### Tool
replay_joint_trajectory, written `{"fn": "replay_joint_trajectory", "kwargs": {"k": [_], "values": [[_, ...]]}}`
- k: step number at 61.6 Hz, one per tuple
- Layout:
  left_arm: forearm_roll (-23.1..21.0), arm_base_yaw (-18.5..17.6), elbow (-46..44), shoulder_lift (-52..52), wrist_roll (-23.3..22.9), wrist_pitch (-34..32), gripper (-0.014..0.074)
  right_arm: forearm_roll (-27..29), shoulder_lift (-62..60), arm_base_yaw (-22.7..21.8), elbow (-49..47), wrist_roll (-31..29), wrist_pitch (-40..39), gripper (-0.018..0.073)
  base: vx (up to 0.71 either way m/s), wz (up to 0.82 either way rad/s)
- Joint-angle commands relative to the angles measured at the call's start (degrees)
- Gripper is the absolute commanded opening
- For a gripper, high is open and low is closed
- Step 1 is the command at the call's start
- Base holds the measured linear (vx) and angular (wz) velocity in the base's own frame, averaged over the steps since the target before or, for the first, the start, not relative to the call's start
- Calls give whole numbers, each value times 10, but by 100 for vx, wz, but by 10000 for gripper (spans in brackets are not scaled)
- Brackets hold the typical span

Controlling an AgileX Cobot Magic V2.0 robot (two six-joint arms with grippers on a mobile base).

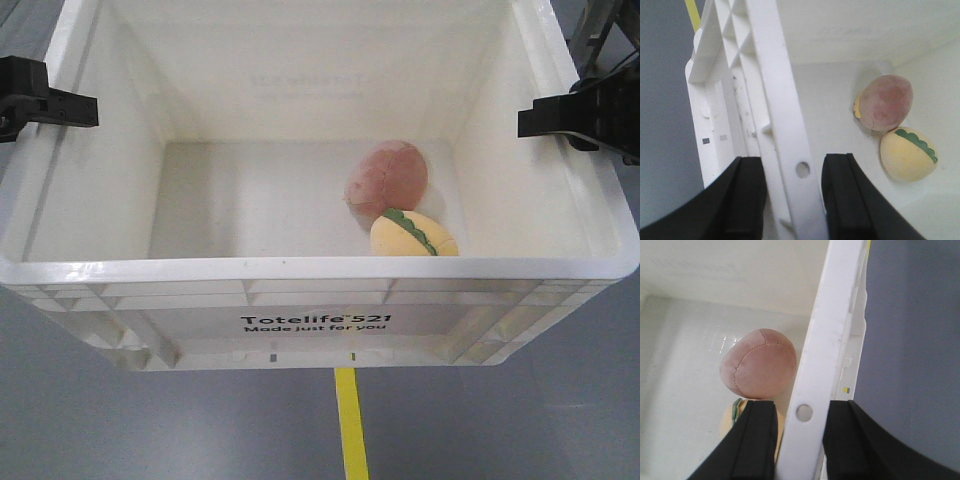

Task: Place moving items into box and shelve
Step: 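Keep holding the crate with both grippers while driving onward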

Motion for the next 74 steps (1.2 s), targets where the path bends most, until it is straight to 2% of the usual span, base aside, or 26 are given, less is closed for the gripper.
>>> {"fn": "replay_joint_trajectory", "kwargs": {"k": [1, 31, 74], "values": [[-101, -6, -26, -18, 11, -45, 3, 82, -22, 8, -28, -23, -54, -6, 36, -19], [-101, -6, -26, -18, 11, -45, 3, 82, -22, 8, -28, -23, -55, -6, 34, -32], [-100, -6, -26, -18, 11, -45, 3, 82, -22, 8, -28, -23, -55, -6, 31, -56]]}}
